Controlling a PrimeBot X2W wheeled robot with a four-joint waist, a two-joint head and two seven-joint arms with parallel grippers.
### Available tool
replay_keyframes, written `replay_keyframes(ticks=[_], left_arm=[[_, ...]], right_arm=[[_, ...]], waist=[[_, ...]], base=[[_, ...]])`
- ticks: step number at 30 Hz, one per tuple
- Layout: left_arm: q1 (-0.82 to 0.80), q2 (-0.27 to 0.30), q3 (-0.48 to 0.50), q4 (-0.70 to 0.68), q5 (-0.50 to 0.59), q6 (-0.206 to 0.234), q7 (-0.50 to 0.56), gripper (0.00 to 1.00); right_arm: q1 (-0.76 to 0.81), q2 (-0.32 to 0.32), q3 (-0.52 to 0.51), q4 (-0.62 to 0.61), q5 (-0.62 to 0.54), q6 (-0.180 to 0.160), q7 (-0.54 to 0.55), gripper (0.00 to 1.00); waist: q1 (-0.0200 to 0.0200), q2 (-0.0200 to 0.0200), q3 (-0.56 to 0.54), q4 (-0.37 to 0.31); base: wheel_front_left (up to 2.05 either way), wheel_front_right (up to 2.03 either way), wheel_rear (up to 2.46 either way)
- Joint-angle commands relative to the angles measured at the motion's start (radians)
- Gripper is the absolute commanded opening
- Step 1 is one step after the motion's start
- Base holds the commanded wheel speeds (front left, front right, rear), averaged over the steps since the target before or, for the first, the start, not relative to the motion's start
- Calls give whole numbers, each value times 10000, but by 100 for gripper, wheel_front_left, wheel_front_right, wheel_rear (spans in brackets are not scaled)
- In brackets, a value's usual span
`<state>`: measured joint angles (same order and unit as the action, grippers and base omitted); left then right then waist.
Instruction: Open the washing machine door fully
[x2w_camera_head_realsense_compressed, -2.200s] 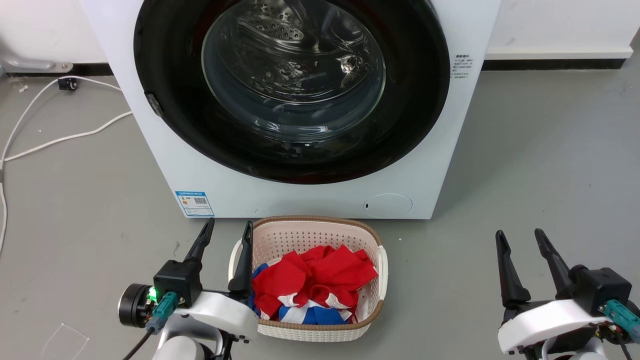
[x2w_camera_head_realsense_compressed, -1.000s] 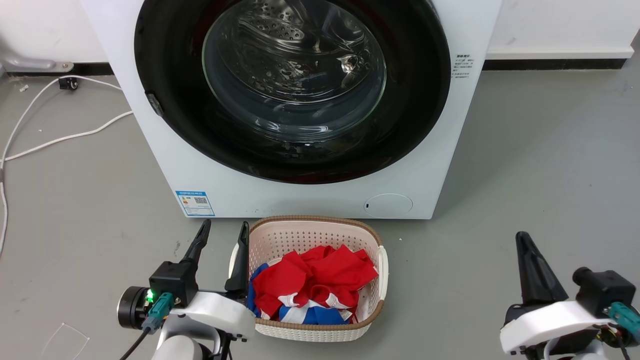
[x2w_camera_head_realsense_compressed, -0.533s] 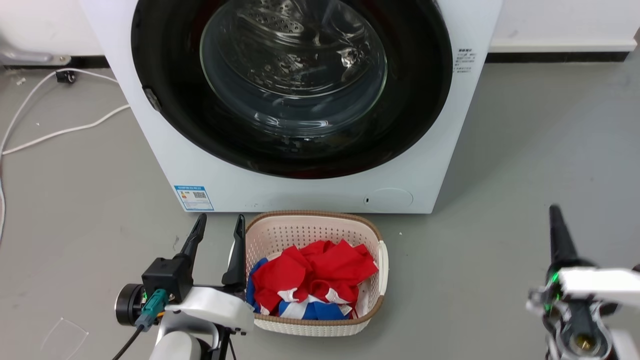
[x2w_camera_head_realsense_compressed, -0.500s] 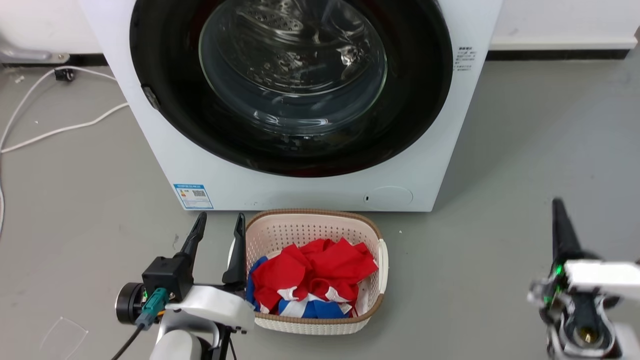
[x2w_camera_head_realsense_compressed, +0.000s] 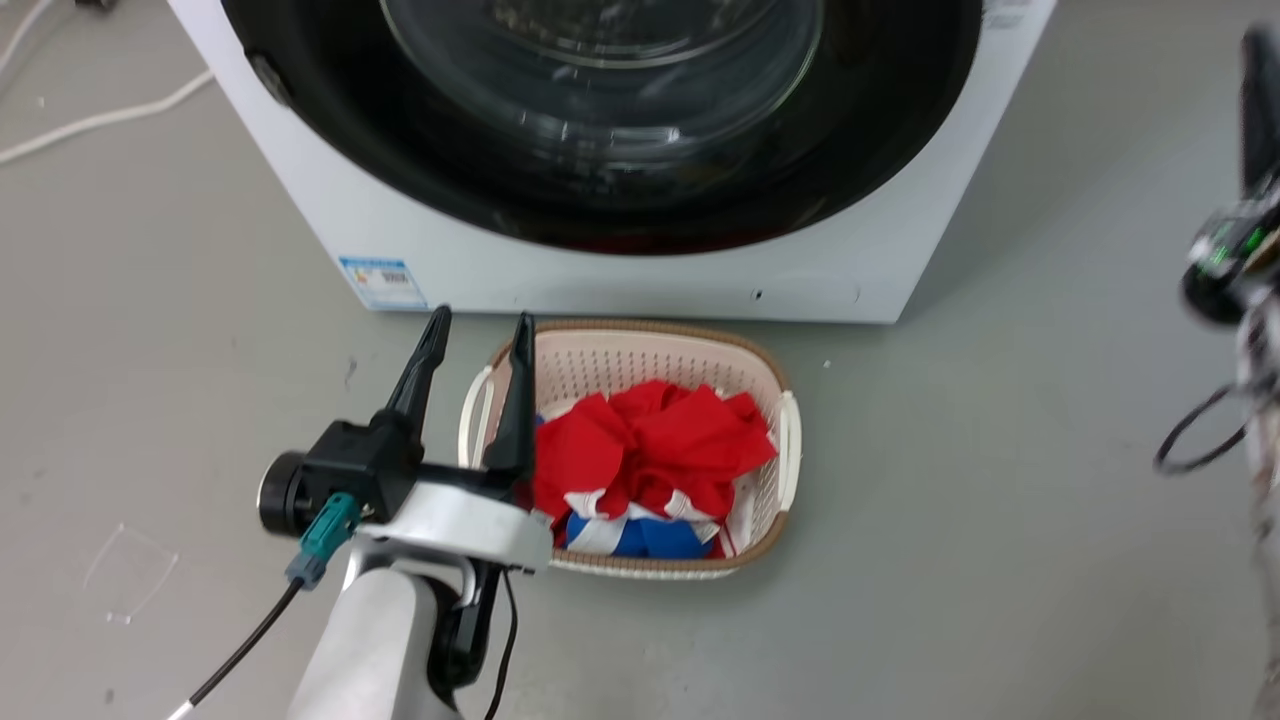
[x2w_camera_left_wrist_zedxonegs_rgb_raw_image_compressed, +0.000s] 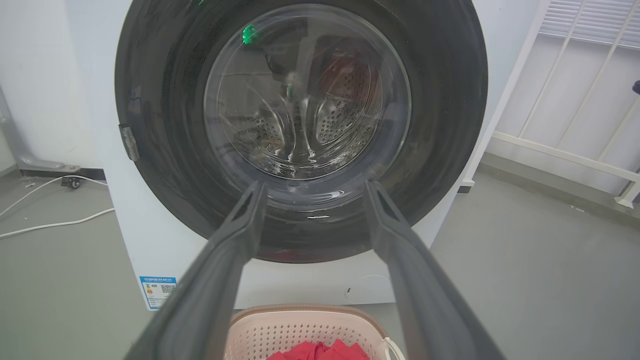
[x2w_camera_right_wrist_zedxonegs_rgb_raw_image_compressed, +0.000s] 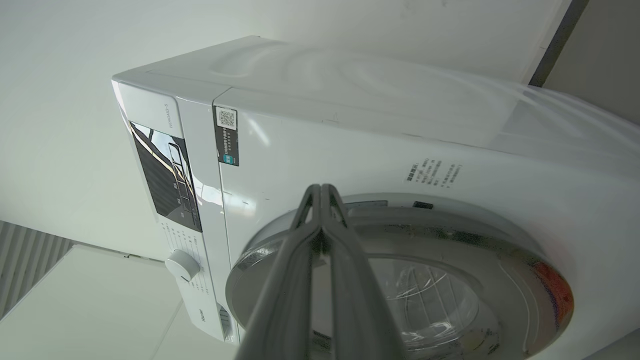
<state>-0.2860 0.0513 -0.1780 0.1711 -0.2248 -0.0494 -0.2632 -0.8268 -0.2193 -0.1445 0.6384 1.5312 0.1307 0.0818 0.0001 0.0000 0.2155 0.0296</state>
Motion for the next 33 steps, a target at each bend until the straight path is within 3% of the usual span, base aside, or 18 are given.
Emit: replay_keyframes(ticks=[1,6,17,24,33], left_arm=[[-210,-12,-68,-64,-40,49,-22,100],[-615,-11,-417,-316,-131,186,-22,100],[-1280,-12,-880,-642,-117,282,-22,100],[-1470,-14,-962,-830,-81,358,-22,100],[-1548,-12,-1108,-850,-123,418,-22,100]], right_arm=[[-402,-164,73,285,-46,1,165,0],[-2303,-859,892,1713,-880,2,1146,0],[-5484,-1222,1944,4426,-2142,2,2768,0],[-6534,-1123,2395,4884,-2582,1,3576,0],[-6668,-995,2826,4739,-2724,2,4900,0]], waist=[[-1,0,417,221],[-1,0,1058,402],[-1,0,2155,794],[-1,0,2646,908],[-1,0,2807,951]], base=[[0,0,0],[0,0,0],[0,0,0],[0,0,0],[0,0,0]])
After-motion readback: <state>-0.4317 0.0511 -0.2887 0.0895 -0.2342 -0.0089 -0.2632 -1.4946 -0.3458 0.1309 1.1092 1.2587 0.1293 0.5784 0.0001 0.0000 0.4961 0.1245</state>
